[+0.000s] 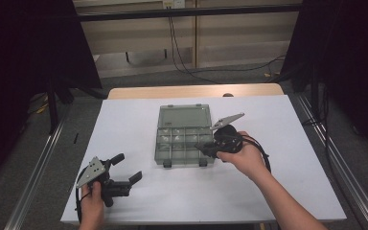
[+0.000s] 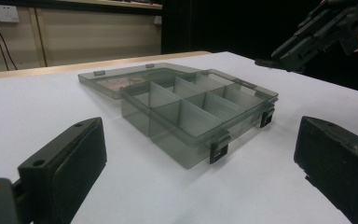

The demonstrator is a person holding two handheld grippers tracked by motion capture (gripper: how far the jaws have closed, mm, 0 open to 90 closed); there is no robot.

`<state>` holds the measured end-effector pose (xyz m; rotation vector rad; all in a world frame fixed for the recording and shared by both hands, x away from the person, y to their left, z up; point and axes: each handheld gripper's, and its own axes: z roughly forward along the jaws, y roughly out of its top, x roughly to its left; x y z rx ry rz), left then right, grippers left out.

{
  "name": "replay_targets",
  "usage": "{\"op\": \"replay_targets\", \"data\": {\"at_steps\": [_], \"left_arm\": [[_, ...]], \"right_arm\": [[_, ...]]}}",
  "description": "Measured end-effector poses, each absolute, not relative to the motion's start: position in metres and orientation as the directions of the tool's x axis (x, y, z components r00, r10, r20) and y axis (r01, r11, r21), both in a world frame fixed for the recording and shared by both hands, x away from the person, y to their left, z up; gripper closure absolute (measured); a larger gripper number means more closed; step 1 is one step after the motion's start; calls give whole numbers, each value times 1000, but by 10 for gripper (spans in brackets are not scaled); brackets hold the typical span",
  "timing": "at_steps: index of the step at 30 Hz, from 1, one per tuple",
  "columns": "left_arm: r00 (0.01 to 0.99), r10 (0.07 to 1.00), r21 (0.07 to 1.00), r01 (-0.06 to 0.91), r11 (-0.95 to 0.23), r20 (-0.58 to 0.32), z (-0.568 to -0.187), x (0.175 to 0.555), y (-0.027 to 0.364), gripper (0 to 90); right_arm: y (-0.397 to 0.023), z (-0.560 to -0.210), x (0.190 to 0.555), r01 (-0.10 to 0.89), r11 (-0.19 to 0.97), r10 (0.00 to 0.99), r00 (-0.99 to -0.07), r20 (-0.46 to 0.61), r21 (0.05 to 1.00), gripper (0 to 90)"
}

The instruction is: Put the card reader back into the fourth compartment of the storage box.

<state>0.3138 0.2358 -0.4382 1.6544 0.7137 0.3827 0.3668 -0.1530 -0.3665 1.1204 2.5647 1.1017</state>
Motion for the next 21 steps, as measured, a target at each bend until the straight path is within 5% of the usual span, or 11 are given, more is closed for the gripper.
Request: {"op": "replay_targets", "data": {"at_steps": [21], "left_arm": [[756,641,967,241,-83,-134,-438,314,235,25]], "right_arm": [[-153,-362,385,605,426,723,-675,149,672,741]]}}
